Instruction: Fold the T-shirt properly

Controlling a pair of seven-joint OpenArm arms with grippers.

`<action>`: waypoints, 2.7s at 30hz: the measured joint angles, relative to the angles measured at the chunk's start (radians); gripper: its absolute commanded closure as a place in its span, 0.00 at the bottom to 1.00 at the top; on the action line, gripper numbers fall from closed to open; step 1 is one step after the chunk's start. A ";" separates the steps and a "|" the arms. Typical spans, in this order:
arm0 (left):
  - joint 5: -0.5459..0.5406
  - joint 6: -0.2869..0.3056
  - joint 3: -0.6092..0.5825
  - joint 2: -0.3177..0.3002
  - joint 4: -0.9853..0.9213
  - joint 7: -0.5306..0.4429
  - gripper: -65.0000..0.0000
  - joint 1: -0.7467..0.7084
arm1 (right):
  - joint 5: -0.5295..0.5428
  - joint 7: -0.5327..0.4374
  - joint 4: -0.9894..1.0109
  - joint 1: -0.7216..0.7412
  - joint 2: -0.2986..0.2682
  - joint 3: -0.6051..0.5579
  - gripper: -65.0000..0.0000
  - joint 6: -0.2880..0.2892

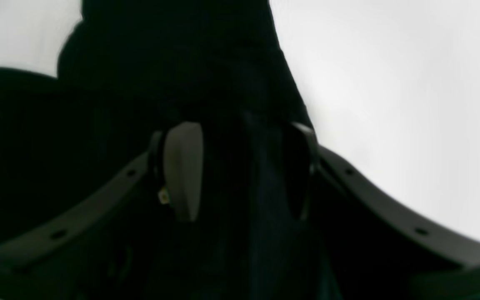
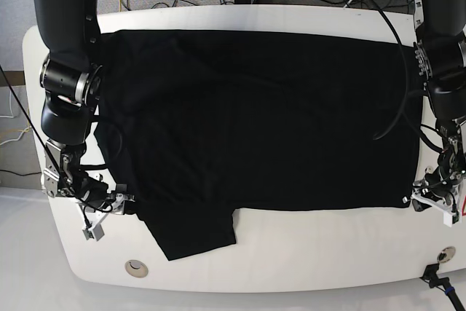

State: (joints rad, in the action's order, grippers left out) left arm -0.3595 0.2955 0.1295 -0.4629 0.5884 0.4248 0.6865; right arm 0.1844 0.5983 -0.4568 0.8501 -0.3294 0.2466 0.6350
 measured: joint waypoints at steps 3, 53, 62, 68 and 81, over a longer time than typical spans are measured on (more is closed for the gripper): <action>-0.001 0.000 -0.002 0.002 -0.001 0.000 0.71 0.000 | -0.026 -0.019 0.015 0.000 0.000 -0.018 0.53 0.000; 0.017 -0.019 -0.013 0.005 0.008 0.062 0.70 -0.068 | -0.099 -0.256 0.100 -0.085 0.019 -0.003 0.54 -0.145; 0.016 -0.011 -0.019 0.005 0.168 0.078 0.70 -0.127 | -0.100 -0.290 0.137 -0.095 0.016 0.002 0.54 -0.186; 0.016 -0.011 -0.023 0.007 0.168 0.083 0.69 -0.132 | -0.109 -0.308 0.142 -0.098 0.019 0.002 0.53 -0.190; 0.016 -0.010 -0.025 0.010 0.170 0.082 0.69 -0.141 | -0.116 -0.344 0.138 -0.109 0.022 0.005 0.53 -0.191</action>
State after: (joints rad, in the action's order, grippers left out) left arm -0.3439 0.2852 0.1047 -0.4526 0.7586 0.5072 0.5457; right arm 0.0681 0.2539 -0.3187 0.7414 -0.3073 0.2512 0.4438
